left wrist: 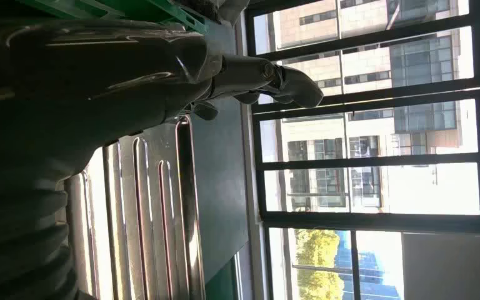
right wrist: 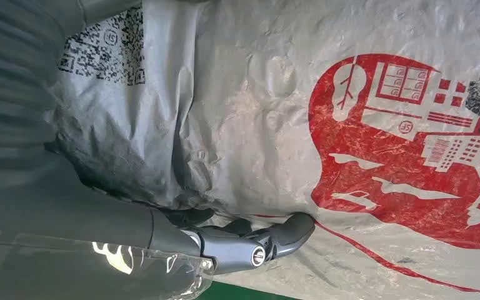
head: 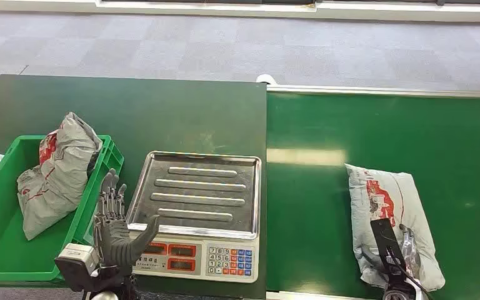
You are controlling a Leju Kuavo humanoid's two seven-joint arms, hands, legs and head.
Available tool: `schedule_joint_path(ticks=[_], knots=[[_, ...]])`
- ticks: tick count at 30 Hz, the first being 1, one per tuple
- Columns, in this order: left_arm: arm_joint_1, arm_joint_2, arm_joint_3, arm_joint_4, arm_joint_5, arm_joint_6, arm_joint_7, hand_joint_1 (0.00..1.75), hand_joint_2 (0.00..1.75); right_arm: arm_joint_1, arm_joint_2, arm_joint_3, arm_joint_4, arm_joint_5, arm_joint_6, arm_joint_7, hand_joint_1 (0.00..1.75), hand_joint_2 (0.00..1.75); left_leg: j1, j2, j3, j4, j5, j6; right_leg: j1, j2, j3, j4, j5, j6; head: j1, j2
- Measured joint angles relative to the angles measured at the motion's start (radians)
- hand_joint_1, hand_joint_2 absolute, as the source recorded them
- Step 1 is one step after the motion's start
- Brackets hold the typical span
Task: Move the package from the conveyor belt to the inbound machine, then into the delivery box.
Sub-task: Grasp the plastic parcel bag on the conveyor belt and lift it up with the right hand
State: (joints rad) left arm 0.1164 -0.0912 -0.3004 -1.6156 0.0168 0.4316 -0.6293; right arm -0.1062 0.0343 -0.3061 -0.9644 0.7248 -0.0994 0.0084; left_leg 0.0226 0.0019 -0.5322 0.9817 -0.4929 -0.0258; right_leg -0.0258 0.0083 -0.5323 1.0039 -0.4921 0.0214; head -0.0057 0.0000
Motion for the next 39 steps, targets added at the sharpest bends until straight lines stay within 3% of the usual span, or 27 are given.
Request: schedule_joint_path(ticks=[5,17,26,33,39], knots=[[0.003,0.0,0.001,-0.011,-0.002,0.006,0.007,0.0,1.75,0.001,0.001,0.012,-0.008,-0.011,-0.026,-0.021,1.74,1.75,0.0,0.0,0.0,0.0,0.0,0.0,0.0,0.001,0.0,0.0,0.001,0.001,0.0,0.0],[0.026,0.002,0.004,-0.033,-0.004,0.012,0.001,0.0,1.75,0.037,0.02,0.033,-0.097,-0.056,-0.072,-0.078,1.55,1.75,0.0,0.0,-0.004,0.0,0.001,0.0,0.0,0.001,-0.004,0.0,0.002,0.001,0.0,0.0],[0.029,0.002,0.004,-0.038,-0.004,0.014,0.0,0.0,1.75,0.046,0.022,0.044,-0.109,-0.07,-0.103,-0.121,1.56,1.75,0.0,-0.001,-0.006,0.0,0.001,0.0,0.0,0.0,-0.006,0.0,0.002,0.001,0.0,0.0],[0.04,0.001,0.004,-0.05,-0.006,0.011,-0.011,0.0,1.75,0.087,0.037,0.068,-0.244,-0.116,-0.215,-0.204,1.59,1.75,0.0,-0.001,-0.01,0.0,0.001,0.0,0.0,0.0,-0.009,0.0,0.002,0.001,0.0,0.0],[0.024,-0.006,0.004,-0.041,-0.004,0.002,-0.024,0.0,1.75,0.085,0.047,0.112,-0.347,-0.131,-0.245,-0.244,1.54,1.75,0.0,-0.001,-0.011,0.0,0.001,0.0,0.0,0.0,-0.01,0.0,0.002,0.001,0.0,0.0]])
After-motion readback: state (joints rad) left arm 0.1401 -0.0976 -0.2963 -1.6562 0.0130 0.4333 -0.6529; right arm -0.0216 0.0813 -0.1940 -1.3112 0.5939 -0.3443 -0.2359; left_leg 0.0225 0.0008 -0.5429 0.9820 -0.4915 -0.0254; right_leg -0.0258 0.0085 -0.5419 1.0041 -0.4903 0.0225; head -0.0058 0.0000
